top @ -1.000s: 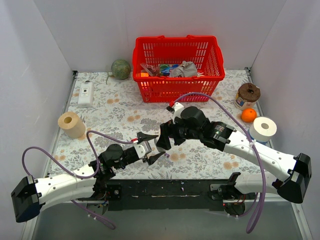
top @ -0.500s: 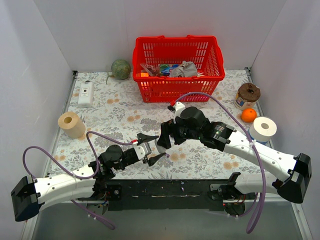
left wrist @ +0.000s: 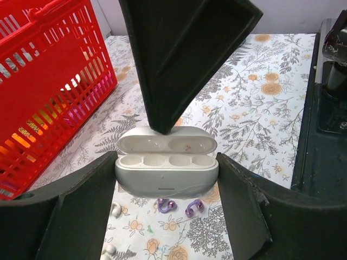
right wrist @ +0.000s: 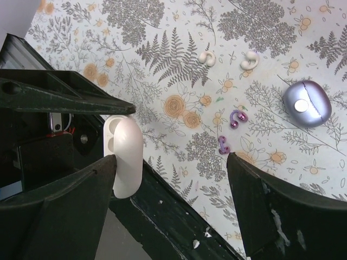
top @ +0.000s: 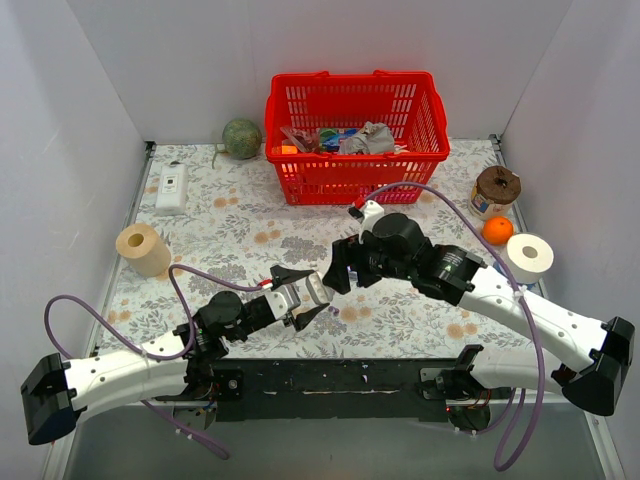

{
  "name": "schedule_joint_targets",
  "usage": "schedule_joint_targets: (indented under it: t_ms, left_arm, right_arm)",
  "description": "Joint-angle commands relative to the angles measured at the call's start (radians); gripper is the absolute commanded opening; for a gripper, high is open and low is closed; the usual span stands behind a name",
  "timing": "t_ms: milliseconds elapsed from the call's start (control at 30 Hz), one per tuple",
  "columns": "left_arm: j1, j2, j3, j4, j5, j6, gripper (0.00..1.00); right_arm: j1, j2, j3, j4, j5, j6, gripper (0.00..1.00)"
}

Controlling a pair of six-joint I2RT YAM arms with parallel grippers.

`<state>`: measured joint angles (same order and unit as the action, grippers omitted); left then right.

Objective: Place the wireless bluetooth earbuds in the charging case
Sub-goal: Open the charging case.

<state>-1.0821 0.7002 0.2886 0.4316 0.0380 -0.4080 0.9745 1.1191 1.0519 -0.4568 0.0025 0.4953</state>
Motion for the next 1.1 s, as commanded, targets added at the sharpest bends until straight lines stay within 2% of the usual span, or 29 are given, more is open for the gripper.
schedule_joint_targets:
  t_ms: [0, 167, 300, 500, 767, 1067]
  left_arm:
    - [-0.004, -0.027, 0.023, 0.019, -0.024, 0.018, 0.0]
    - [-0.004, -0.031, 0.017, 0.016, -0.026, 0.015, 0.0]
    - [-0.004, -0.027, 0.018, 0.018, -0.026, 0.014, 0.0]
    - [-0.002, -0.001, 0.032, 0.009, -0.024, 0.026, 0.0]
    - [-0.004, 0.004, 0.034, 0.019, -0.023, 0.018, 0.0]
    - [-0.004, -0.019, 0.032, 0.012, -0.023, 0.009, 0.0]
  right_arm:
    - [-0.01, -0.028, -0.01, -0.042, 0.059, 0.011, 0.89]
    - [-0.011, -0.1, -0.03, 0.052, 0.022, 0.014, 0.89]
    - [-0.01, -0.071, 0.008, 0.063, -0.064, -0.012, 0.88]
    - [-0.002, -0.03, 0.031, 0.095, -0.114, -0.034, 0.88]
    - [0.003, 0.027, 0.048, 0.05, -0.059, -0.037, 0.86]
    - [-0.005, 0.019, 0.031, 0.015, 0.022, -0.021, 0.86]
